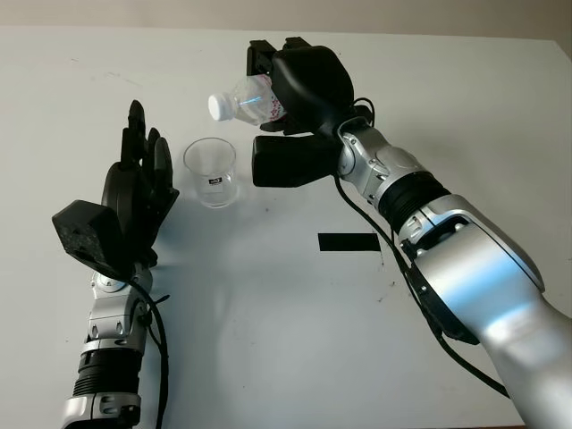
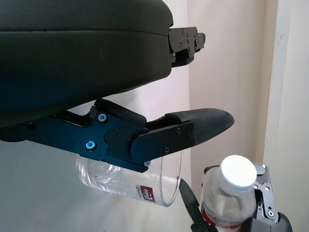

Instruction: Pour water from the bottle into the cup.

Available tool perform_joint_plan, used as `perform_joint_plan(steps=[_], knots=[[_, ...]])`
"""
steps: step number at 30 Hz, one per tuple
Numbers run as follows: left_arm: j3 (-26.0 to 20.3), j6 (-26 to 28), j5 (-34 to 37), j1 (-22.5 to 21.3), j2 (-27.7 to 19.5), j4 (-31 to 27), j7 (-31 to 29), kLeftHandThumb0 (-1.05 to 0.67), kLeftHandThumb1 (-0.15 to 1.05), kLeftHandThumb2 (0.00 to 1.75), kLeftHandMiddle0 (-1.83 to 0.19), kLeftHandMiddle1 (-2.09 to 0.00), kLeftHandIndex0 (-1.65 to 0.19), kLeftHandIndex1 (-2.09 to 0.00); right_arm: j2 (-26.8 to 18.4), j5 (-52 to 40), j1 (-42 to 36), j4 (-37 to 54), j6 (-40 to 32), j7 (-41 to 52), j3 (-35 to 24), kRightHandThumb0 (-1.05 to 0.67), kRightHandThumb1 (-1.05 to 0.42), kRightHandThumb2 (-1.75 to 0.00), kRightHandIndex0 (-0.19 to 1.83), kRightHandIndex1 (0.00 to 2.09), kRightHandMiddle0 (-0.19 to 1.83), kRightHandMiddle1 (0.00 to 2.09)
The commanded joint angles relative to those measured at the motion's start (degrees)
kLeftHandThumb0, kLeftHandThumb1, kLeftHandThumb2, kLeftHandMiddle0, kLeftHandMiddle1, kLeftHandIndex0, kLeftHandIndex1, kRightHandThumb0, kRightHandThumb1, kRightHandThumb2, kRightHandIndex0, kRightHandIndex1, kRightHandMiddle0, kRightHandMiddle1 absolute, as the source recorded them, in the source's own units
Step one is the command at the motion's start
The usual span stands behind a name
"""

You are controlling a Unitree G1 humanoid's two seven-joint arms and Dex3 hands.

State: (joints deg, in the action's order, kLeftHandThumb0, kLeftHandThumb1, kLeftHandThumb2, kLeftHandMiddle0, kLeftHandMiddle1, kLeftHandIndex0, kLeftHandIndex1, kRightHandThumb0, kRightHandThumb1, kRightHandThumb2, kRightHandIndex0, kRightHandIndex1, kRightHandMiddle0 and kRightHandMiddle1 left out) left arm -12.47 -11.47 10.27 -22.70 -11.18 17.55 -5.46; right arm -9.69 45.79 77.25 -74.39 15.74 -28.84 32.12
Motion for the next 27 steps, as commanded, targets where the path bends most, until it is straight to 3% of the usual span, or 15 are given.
perform_joint_plan(steps=[1,3,5,6,8,10,14,27], knots=[[0.08,-0.65,-0.39,-0.38,0.18,0.22,0.02,-0.69,1.05,0.64,0.05,-0.05,0.09,-0.06,-0.32,1.46,3.02,0.28,0.89,-2.72,1.33,-0.17,-1.04,-0.2,0.94,2.09,0.23,2.09],[0.31,-0.33,-0.67,-0.29,-0.04,0.14,-0.11,-0.7,1.05,0.65,0.06,-0.05,0.1,-0.05,-0.8,3.53,3.21,0.3,1.41,-5.38,3.24,-0.21,-1.02,-0.15,0.97,2.09,0.22,2.04],[0.47,-0.18,-0.69,-0.3,-0.25,0.21,-0.59,-0.71,1.05,0.66,0.07,-0.05,0.11,-0.05,-1.24,5.87,3.55,0.28,1.77,-8.15,5.34,-0.28,-1.0,-0.08,0.99,2.09,0.27,1.71],[0.52,-0.26,-0.67,-0.3,-0.3,0.26,-0.79,-0.71,1.05,0.66,0.08,-0.05,0.12,-0.04,-1.39,7.11,3.77,0.2,1.74,-9.37,6.42,-0.29,-0.99,-0.07,0.99,2.09,0.31,1.71],[0.52,-0.53,-0.68,-0.36,-0.27,0.39,-0.92,-0.71,1.05,0.66,0.08,-0.05,0.12,-0.04,-1.65,10.31,4.38,-0.05,1.09,-12.46,9.21,-0.3,-1.0,-0.06,1.01,2.09,0.34,1.97],[0.54,-0.68,-0.74,-0.42,-0.24,0.44,-0.88,-0.72,1.05,0.66,0.08,-0.05,0.12,-0.05,-1.6,13.43,4.91,-0.37,-0.55,-15.95,11.92,-0.32,-1.02,-0.06,1.09,2.09,0.5,2.07],[0.65,-0.54,-0.99,-0.42,-0.12,0.36,-0.58,-0.72,1.05,0.66,0.08,-0.05,0.11,-0.05,-1.31,15.94,5.66,-0.89,-1.3,-18.59,14.49,-0.35,-1.02,-0.05,1.21,2.09,0.68,2.09],[0.49,-0.16,-1.04,-0.25,0.06,0.31,-0.62,-0.72,1.05,0.66,0.09,-0.05,0.13,-0.05,-1.65,21.68,7.32,-1.48,-4.01,-24.13,20.59,-0.39,-1.0,-0.05,1.24,2.09,0.71,2.09]])
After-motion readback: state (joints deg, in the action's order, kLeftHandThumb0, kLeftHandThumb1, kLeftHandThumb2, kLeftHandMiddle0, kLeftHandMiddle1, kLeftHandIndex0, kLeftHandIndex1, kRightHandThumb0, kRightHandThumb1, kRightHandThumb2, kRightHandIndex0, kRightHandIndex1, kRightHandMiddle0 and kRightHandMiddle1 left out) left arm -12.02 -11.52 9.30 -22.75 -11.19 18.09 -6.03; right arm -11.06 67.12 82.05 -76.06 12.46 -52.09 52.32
